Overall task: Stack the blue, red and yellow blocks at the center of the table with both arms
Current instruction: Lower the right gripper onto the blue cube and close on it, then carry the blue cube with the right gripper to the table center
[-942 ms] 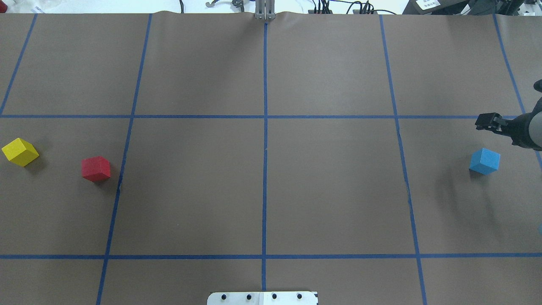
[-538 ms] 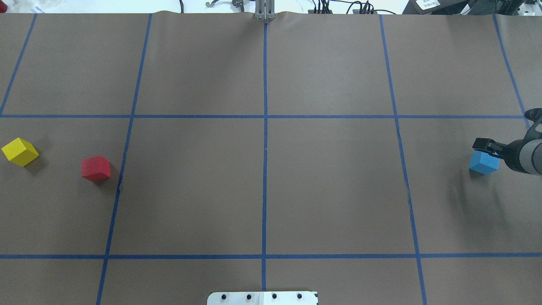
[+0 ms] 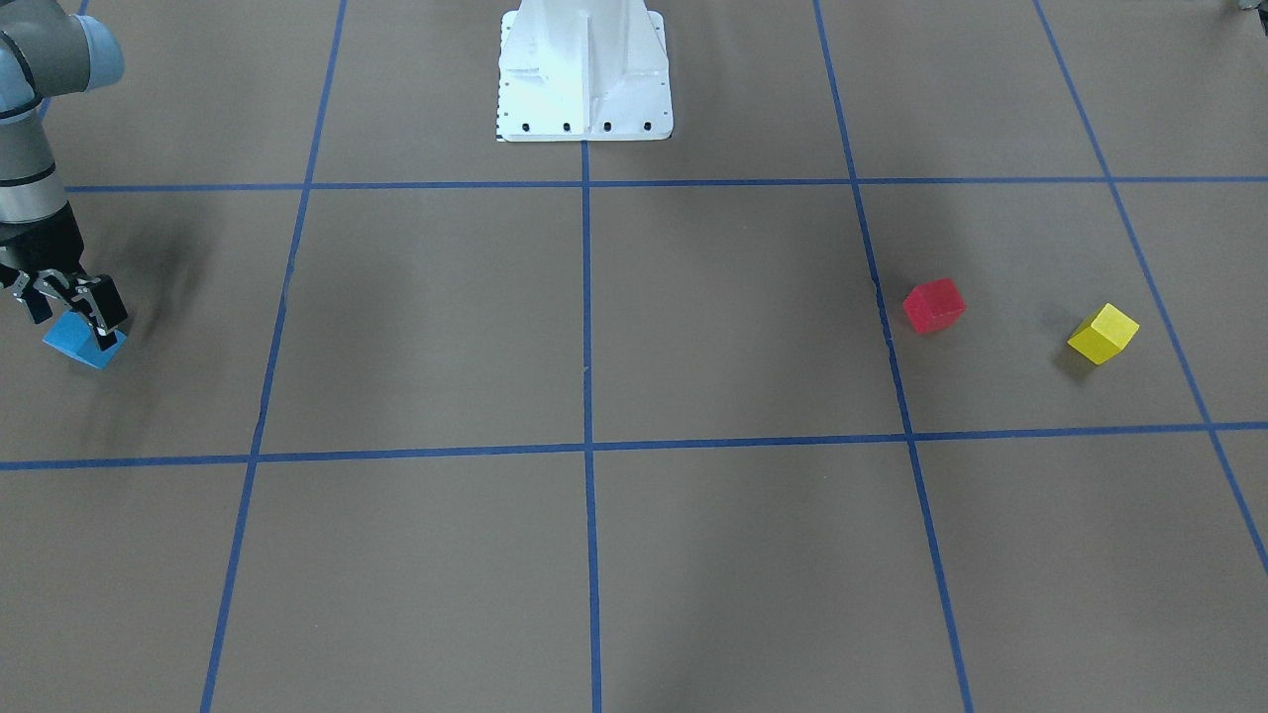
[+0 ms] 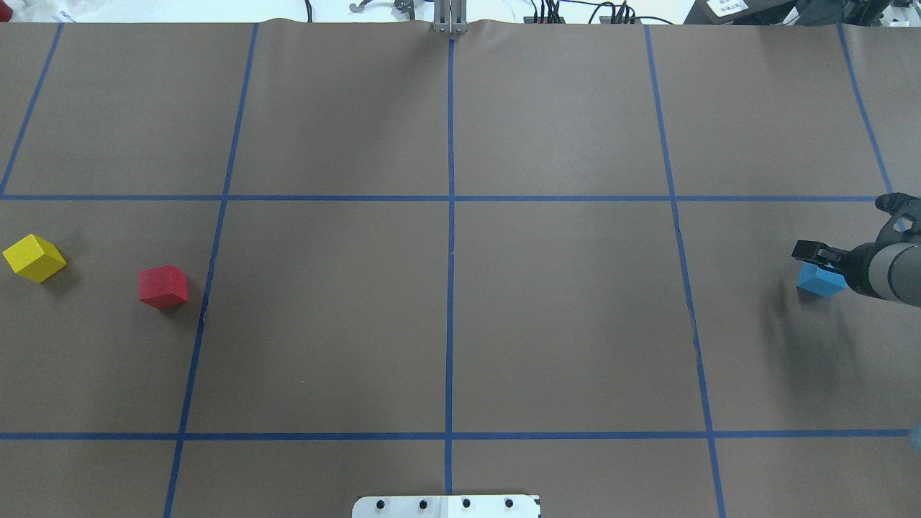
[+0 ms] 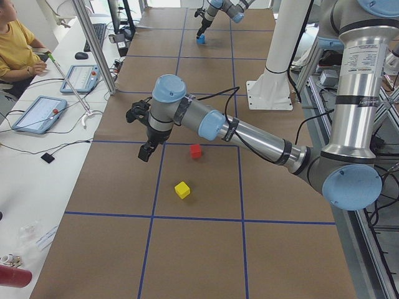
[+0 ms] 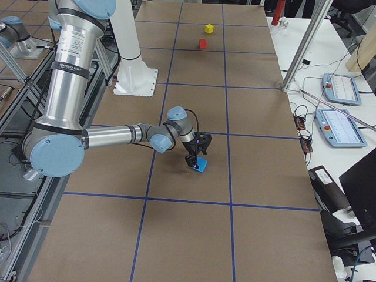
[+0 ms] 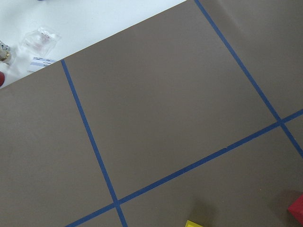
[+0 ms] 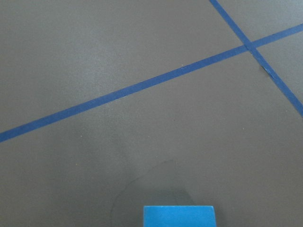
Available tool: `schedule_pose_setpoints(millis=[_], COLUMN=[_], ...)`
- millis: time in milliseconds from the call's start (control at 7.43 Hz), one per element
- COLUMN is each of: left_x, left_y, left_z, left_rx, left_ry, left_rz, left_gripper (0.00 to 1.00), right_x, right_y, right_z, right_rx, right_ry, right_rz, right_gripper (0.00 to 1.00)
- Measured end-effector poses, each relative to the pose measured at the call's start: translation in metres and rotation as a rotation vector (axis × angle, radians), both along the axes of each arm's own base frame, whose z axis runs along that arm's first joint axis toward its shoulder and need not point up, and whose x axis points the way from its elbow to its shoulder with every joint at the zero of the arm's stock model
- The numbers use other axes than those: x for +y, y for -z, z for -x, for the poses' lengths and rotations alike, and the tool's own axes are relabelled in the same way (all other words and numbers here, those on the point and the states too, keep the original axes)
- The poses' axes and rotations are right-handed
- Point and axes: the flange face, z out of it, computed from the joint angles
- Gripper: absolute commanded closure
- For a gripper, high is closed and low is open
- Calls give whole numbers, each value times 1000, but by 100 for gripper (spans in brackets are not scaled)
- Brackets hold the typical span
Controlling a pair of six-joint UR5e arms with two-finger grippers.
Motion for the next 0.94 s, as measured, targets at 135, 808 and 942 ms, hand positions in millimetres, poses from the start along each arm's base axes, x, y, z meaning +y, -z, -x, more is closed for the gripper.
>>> schedule_pose_setpoints(millis=[135,808,942], left_x=[0,0,0], left_y=[1,0,0], left_z=[0,0,0], left_rx=[0,0,0], left_ry=[0,0,0], left_rz=[-5,-7,-7], left_gripper=[0,0,0], right_x=[0,4,3], right_y=[-5,-2,19], right_z=[1,10,9], right_rx=[6,4,-14], right_ry=[4,42,93], right_rz=[5,-1,-42], right_gripper=[12,100,100])
